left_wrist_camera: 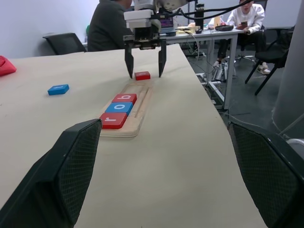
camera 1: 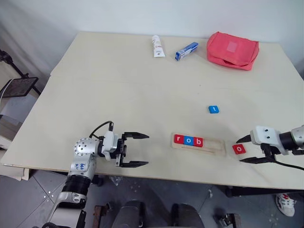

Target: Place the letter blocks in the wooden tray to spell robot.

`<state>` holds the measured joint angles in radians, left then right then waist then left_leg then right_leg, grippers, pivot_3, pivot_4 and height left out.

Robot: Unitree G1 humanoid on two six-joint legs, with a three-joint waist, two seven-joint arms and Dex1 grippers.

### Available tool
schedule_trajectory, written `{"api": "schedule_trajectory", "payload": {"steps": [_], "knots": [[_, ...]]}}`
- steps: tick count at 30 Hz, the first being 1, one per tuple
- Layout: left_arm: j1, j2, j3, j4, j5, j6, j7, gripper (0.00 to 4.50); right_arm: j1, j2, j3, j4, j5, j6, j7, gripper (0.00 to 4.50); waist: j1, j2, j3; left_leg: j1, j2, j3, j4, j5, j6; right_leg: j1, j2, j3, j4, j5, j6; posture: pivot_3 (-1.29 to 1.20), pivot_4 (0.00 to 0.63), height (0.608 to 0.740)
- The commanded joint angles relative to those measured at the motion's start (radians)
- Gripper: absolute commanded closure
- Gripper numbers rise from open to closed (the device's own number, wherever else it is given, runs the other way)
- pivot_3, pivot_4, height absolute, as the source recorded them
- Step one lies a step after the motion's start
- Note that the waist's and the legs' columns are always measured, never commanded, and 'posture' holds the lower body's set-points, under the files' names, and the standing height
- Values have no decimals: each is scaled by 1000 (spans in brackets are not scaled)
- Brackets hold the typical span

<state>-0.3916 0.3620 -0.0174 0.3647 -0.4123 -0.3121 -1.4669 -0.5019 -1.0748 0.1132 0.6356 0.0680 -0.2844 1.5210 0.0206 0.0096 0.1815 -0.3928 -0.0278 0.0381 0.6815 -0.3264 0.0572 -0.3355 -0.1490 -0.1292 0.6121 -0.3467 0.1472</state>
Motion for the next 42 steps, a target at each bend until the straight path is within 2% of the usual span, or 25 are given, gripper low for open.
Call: {"api": "schedule_trajectory", "payload": {"steps": [1, 4, 8, 14, 17, 22, 30, 42], "knots": [[5, 7, 6, -35, -19, 0, 8, 0, -25, 5, 11, 57, -31, -26, 11, 2213, 0, 0, 0, 0, 0, 0, 0, 0, 0, 0, 0, 0, 0, 0, 0, 0, 150, 740], [1, 7, 4, -30, -18, -1, 9, 0, -48, 10, 6, 74, -31, -22, 0, 3059, 0, 0, 0, 0, 0, 0, 1, 0, 0, 1, 0, 0, 0, 0, 0, 0, 150, 740], [-7, 5, 2, -23, -17, -1, 10, 0, -61, 12, -15, 43, -8, 25, -10, 3059, 0, 0, 0, 0, 0, 0, 1, 0, 0, 1, 0, 0, 0, 0, 0, 0, 150, 740], [-36, -3, -2, 21, -12, -10, -4, 0, 10, -44, -96, -333, 120, 426, -28, 3059, 2, 0, 0, -1, 1, 0, 1, 0, 0, -1, 0, 0, 1, 0, 0, 0, 150, 740], [-43, -8, -4, 32, -11, -14, -9, 0, 50, -60, -110, -449, 141, 541, -50, 3059, 4, 0, 0, -1, 1, 0, 1, 0, 0, -1, 0, 0, 1, 0, 0, 0, 150, 740], [-61, -25, -11, 52, -11, -24, -24, 0, 55, -22, -100, -697, 216, 749, -111, 3059, 4, 0, 0, -5, 0, -1, 1, 0, 0, -4, 0, -1, 0, 0, 0, 0, 150, 740], [-75, -26, -3, 37, -22, -25, -38, 0, 33, -12, -11, -740, 157, 767, -145, 3059, 4, 0, 0, -6, 0, -2, 2, 0, 0, -5, 0, -1, 1, 0, 0, 0, 150, 740], [-76, 8, -17, -14, 3, 36, 10, 0, 18, 17, 38, -684, 111, 720, -162, 3059, 2, 0, 0, -6, 0, -2, 2, 0, 0, -5, 0, -1, 1, 0, 0, 0, 150, 740]]}}
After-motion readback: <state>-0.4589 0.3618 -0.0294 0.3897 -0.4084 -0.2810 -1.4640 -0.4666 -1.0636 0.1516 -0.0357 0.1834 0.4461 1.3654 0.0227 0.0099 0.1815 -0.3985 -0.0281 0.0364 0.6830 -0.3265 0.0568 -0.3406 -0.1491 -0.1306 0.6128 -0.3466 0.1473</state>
